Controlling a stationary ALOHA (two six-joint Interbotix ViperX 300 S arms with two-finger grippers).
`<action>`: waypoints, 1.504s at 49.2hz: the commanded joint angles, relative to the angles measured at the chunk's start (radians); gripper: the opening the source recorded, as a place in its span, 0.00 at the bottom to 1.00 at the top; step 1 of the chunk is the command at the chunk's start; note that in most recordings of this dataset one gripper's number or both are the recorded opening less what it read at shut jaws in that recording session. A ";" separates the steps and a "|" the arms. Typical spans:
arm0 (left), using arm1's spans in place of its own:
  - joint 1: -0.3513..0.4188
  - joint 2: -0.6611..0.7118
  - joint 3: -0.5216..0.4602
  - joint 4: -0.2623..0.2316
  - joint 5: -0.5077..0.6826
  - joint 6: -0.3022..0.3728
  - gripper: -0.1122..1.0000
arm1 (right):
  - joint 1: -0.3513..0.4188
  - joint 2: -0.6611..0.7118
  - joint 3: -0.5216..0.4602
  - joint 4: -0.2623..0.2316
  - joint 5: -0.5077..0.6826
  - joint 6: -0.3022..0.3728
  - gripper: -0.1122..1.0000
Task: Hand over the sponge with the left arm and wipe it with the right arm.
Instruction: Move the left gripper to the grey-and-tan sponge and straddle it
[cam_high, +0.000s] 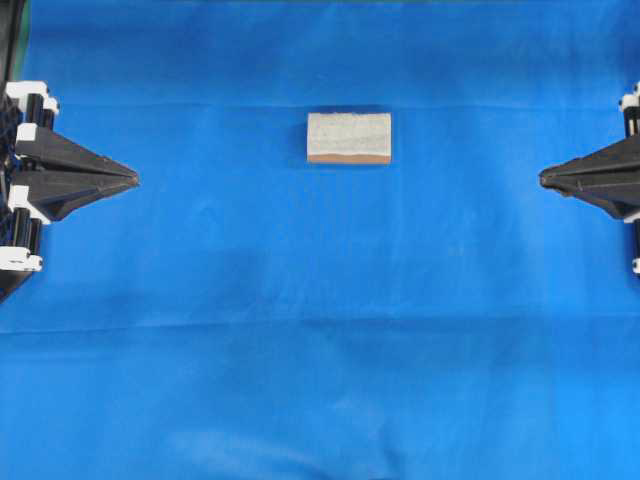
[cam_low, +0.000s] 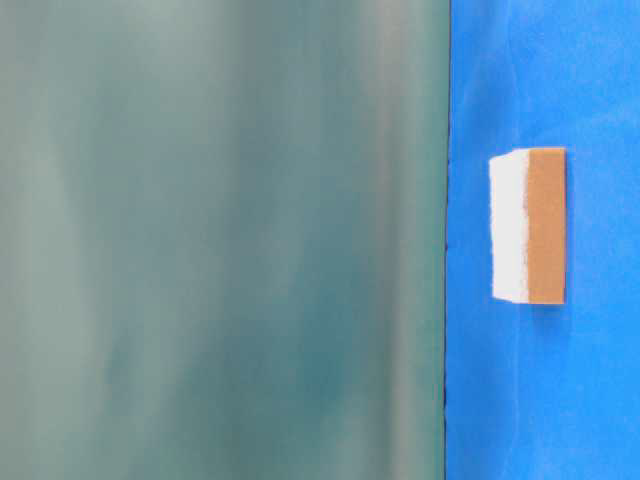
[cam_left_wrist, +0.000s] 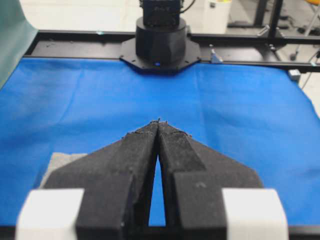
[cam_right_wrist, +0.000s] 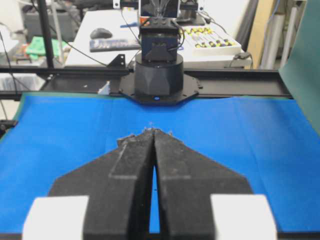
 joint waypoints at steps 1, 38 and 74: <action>-0.003 0.003 -0.025 -0.023 -0.003 0.003 0.11 | 0.003 0.008 -0.032 0.003 -0.008 -0.005 0.09; 0.121 0.156 -0.035 -0.021 -0.049 0.044 0.11 | -0.008 0.040 -0.044 0.005 0.058 0.008 0.09; 0.250 0.824 -0.348 -0.021 -0.117 0.225 0.95 | -0.009 0.049 -0.041 0.003 0.060 0.008 0.09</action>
